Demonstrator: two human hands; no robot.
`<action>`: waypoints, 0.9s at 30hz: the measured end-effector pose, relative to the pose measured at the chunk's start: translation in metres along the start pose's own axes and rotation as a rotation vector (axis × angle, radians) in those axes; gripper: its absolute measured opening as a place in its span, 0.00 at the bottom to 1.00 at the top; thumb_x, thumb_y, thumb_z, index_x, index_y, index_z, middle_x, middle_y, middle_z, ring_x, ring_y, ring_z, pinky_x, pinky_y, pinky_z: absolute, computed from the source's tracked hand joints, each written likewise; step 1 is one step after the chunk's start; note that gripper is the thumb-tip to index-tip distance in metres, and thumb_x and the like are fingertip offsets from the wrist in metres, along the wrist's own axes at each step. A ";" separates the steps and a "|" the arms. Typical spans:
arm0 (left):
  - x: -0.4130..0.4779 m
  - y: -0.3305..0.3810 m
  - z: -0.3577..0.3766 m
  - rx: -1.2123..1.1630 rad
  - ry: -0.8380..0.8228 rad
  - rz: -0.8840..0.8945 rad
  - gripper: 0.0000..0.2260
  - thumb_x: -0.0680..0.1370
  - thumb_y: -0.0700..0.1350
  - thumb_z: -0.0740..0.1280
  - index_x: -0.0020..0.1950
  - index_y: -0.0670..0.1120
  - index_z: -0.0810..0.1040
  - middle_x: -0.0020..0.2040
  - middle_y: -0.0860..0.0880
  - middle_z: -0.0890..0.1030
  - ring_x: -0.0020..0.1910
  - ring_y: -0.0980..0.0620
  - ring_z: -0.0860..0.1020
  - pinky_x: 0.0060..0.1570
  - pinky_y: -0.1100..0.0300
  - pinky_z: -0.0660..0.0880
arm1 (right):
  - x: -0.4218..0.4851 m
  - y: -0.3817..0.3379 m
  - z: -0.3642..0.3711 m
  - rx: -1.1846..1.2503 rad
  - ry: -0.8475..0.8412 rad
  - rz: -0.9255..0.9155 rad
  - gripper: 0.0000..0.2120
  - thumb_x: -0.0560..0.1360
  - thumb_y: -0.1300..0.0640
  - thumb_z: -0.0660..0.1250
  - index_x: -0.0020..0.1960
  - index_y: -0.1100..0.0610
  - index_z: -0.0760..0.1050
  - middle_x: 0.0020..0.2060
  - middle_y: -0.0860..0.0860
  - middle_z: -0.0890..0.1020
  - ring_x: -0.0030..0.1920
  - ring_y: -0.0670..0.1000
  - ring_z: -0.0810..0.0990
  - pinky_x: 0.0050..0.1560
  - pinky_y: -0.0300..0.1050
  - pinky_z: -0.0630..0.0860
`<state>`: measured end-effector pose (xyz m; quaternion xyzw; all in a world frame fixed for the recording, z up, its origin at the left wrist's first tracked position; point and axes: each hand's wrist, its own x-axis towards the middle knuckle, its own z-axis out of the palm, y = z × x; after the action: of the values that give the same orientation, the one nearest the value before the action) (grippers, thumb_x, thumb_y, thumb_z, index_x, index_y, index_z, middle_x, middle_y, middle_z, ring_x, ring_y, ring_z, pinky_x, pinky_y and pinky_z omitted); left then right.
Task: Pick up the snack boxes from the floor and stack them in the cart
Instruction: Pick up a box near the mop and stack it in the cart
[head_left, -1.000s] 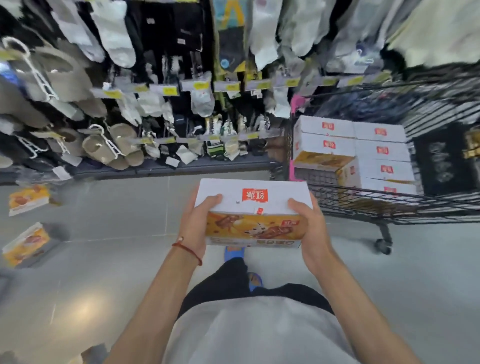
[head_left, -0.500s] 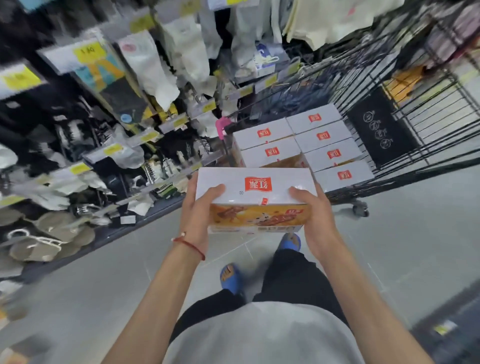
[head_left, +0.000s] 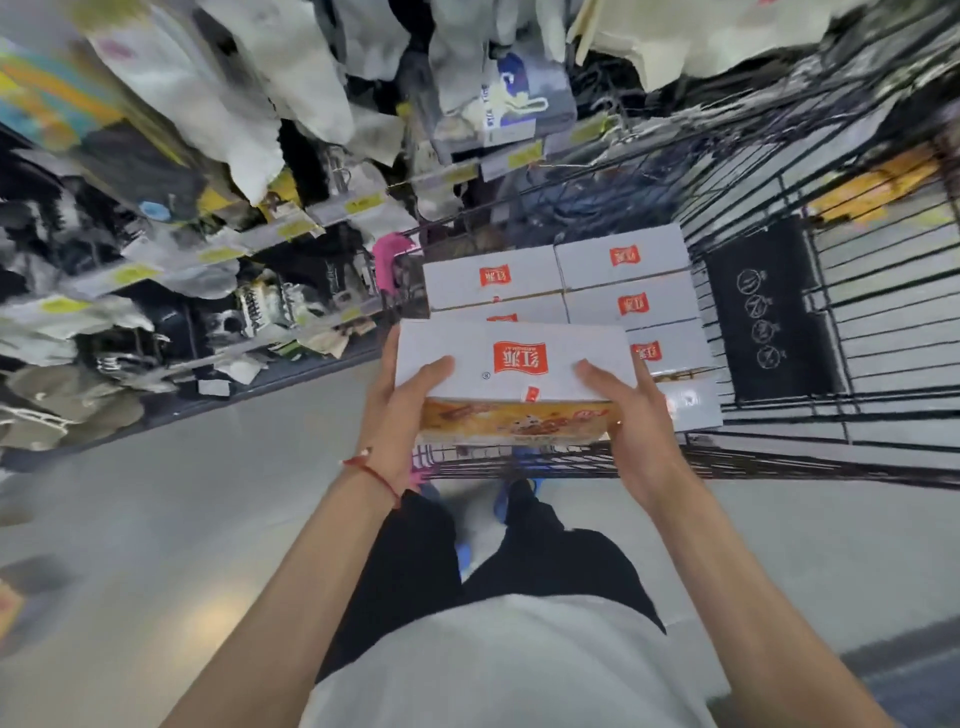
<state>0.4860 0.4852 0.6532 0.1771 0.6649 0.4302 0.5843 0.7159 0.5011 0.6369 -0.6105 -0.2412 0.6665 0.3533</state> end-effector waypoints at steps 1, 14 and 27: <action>0.002 -0.001 0.004 0.015 0.002 -0.015 0.28 0.74 0.43 0.74 0.73 0.56 0.73 0.62 0.51 0.84 0.61 0.47 0.82 0.60 0.46 0.79 | 0.006 -0.002 -0.005 -0.021 -0.011 0.012 0.25 0.75 0.49 0.76 0.70 0.43 0.75 0.60 0.47 0.86 0.61 0.52 0.84 0.64 0.57 0.78; 0.057 -0.039 0.017 0.331 0.039 -0.178 0.19 0.81 0.45 0.69 0.71 0.53 0.73 0.55 0.57 0.82 0.53 0.61 0.79 0.52 0.69 0.74 | 0.085 0.011 -0.030 -0.329 -0.087 0.116 0.24 0.75 0.58 0.77 0.69 0.49 0.76 0.58 0.44 0.86 0.60 0.47 0.84 0.56 0.40 0.82; 0.116 -0.088 0.000 0.554 0.115 -0.281 0.18 0.74 0.38 0.75 0.63 0.43 0.81 0.59 0.46 0.84 0.58 0.47 0.82 0.59 0.57 0.78 | 0.143 0.038 -0.006 -0.792 0.066 0.171 0.32 0.69 0.63 0.81 0.68 0.60 0.71 0.55 0.52 0.79 0.55 0.53 0.79 0.52 0.43 0.81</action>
<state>0.4801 0.5207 0.5118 0.2112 0.8067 0.1572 0.5290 0.7144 0.5862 0.5151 -0.7384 -0.4163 0.5289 0.0417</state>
